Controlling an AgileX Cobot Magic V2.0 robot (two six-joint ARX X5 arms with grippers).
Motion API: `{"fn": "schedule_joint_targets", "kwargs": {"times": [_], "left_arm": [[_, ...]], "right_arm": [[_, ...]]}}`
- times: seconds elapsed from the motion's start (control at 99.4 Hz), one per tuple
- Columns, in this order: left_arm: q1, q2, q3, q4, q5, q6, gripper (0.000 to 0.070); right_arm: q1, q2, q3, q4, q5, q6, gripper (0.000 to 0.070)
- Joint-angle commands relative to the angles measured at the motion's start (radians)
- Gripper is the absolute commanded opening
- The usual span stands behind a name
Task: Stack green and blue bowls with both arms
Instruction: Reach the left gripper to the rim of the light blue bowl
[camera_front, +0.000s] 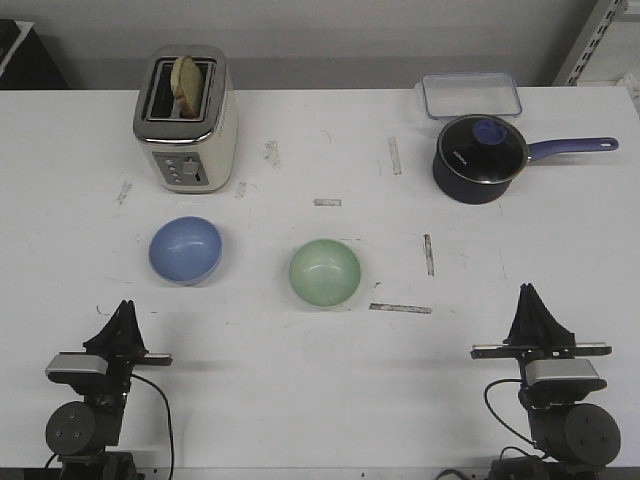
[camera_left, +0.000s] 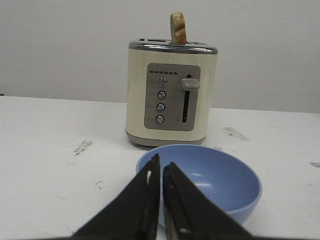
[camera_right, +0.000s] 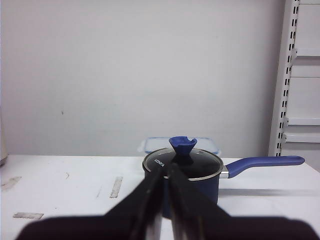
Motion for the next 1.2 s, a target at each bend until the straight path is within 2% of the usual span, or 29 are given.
{"fn": "schedule_joint_targets", "kwargs": {"times": [0.0, 0.413, 0.654, 1.187], "left_arm": [[0.002, 0.000, 0.023, -0.003, -0.008, -0.015, 0.0001], [0.002, 0.139, 0.265, -0.222, -0.035, 0.021, 0.0001], [0.002, 0.331, 0.439, -0.353, -0.035, 0.064, 0.0001], [0.002, 0.764, 0.769, -0.608, -0.033, 0.062, 0.0001]], "right_arm": [[-0.001, -0.002, 0.000, 0.010, -0.002, -0.012, 0.0003], [-0.001, -0.002, 0.000, 0.010, -0.002, -0.012, 0.0003], [-0.001, -0.002, 0.000, 0.010, -0.002, -0.012, 0.0003], [-0.001, -0.002, 0.000, 0.010, -0.002, -0.012, 0.0003]]}}
